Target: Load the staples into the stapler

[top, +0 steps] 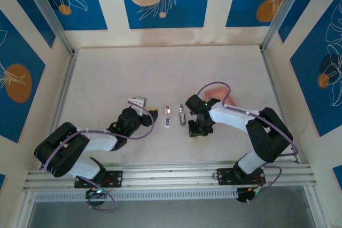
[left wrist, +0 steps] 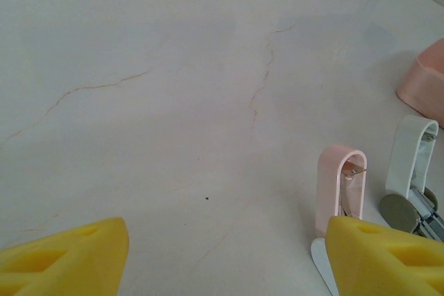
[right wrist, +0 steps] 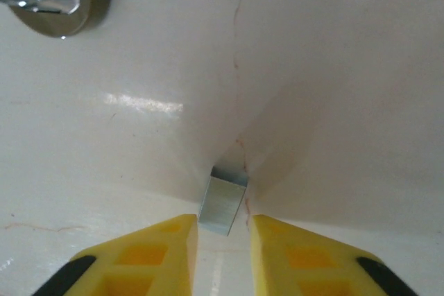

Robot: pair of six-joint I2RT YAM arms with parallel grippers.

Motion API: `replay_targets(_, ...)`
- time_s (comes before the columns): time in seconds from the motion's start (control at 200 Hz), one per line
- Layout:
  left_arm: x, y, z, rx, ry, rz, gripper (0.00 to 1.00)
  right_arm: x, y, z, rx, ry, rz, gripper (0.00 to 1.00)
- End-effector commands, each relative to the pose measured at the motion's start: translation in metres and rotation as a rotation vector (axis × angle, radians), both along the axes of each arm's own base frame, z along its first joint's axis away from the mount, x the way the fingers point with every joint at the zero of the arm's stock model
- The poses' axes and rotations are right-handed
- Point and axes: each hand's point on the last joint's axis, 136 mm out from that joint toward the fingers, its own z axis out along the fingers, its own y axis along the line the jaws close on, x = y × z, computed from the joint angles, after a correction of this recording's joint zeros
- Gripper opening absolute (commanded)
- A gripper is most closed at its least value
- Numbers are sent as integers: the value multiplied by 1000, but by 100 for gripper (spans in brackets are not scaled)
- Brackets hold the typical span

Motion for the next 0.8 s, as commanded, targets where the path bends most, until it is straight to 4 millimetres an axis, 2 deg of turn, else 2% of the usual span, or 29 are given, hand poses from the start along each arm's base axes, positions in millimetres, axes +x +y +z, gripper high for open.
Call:
replay_targets(0.0,0,0,1,-2,-18,7,75,-2,3,15,8,21,25,33)
replay_targets(0.11,-2,0,1,-13,-17,3,75,2,1,26,5,37,4,34)
replay_targets(0.195,-3,1,1,-13,-18,6,75,3,-4,27,-12,93,-58,34)
replay_targets(0.33,-3,1,0,-3,-18,2,75,3,-8,19,-32,165,-128,35)
replay_targets(0.795,-3,2,-3,1,-15,2,76,6,2,8,-36,202,-127,35)
